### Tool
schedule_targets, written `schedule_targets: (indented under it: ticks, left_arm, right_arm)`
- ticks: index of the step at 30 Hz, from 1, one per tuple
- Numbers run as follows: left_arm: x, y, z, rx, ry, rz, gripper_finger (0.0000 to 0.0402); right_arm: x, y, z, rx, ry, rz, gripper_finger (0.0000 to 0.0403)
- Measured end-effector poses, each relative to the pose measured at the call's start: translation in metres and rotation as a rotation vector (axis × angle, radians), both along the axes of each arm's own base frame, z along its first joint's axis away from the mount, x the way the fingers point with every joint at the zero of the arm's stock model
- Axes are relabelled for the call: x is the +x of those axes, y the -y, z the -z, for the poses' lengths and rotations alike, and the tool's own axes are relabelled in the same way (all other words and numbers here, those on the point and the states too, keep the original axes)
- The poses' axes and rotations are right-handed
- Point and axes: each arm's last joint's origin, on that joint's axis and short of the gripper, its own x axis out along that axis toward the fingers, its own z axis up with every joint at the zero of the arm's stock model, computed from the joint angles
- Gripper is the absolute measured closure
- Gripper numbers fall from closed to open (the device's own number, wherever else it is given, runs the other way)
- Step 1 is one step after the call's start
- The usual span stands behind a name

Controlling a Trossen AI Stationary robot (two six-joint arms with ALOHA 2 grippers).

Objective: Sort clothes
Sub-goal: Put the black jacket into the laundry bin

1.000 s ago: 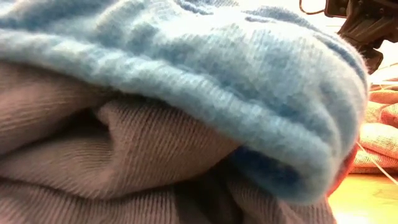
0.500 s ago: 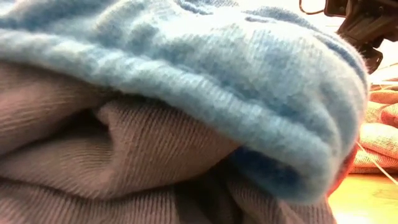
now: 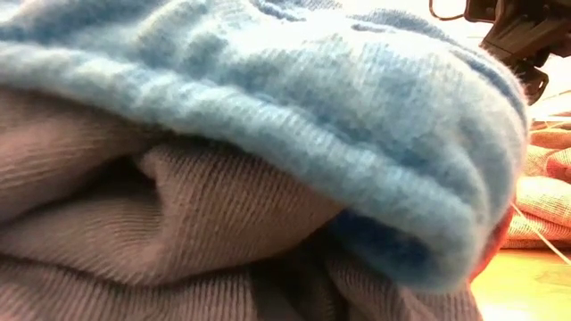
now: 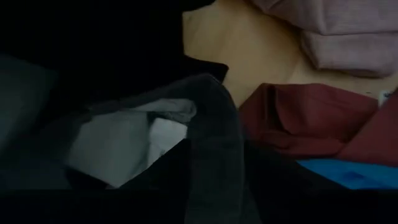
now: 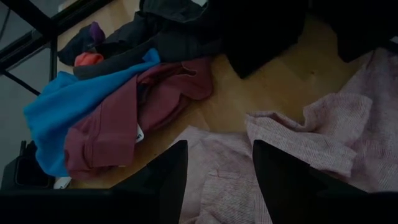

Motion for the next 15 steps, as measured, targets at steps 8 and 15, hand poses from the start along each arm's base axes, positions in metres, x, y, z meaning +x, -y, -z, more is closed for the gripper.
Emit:
schedule_targets:
  ticks: [8, 15]
  left_arm:
    - [-0.033, -0.019, 0.009, -0.072, 0.175, 0.034, 0.0286]
    - [-0.058, -0.055, 0.004, -0.004, 0.328, -0.033, 0.0289]
  right_arm:
    - [0.000, 0.000, 0.001, -0.014, -0.006, -0.008, 0.0220]
    - [0.000, 0.000, 0.000, -0.011, -0.003, -0.008, 0.0220]
